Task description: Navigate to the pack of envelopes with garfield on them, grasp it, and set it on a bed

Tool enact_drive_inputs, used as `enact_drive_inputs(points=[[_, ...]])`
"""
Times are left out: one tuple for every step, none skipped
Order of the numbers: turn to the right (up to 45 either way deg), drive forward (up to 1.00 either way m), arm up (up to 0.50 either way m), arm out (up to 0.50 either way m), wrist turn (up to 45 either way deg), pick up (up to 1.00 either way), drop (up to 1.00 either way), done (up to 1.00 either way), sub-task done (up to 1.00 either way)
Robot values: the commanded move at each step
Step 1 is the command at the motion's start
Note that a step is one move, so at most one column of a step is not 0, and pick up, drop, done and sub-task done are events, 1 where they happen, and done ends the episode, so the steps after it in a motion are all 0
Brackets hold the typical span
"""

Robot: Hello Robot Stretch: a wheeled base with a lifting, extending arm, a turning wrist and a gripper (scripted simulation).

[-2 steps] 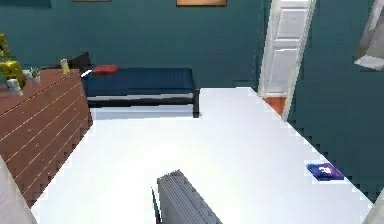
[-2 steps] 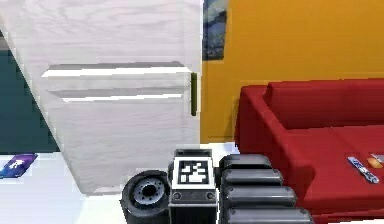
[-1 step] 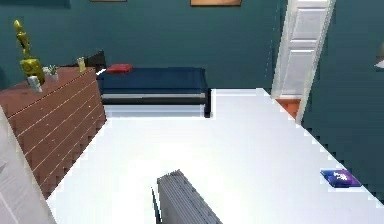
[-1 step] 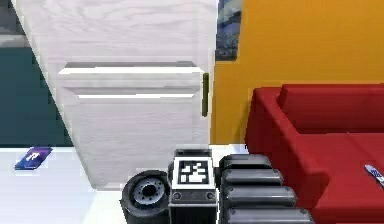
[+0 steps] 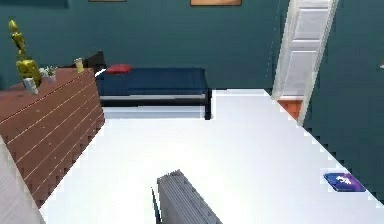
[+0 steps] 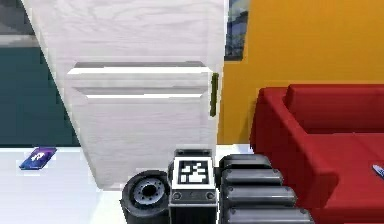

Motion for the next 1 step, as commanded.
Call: enact_drive_inputs(points=[[-9.0, 0.00, 0.00, 0.00, 0.0, 0.00, 0.00, 0.00, 0.00]])
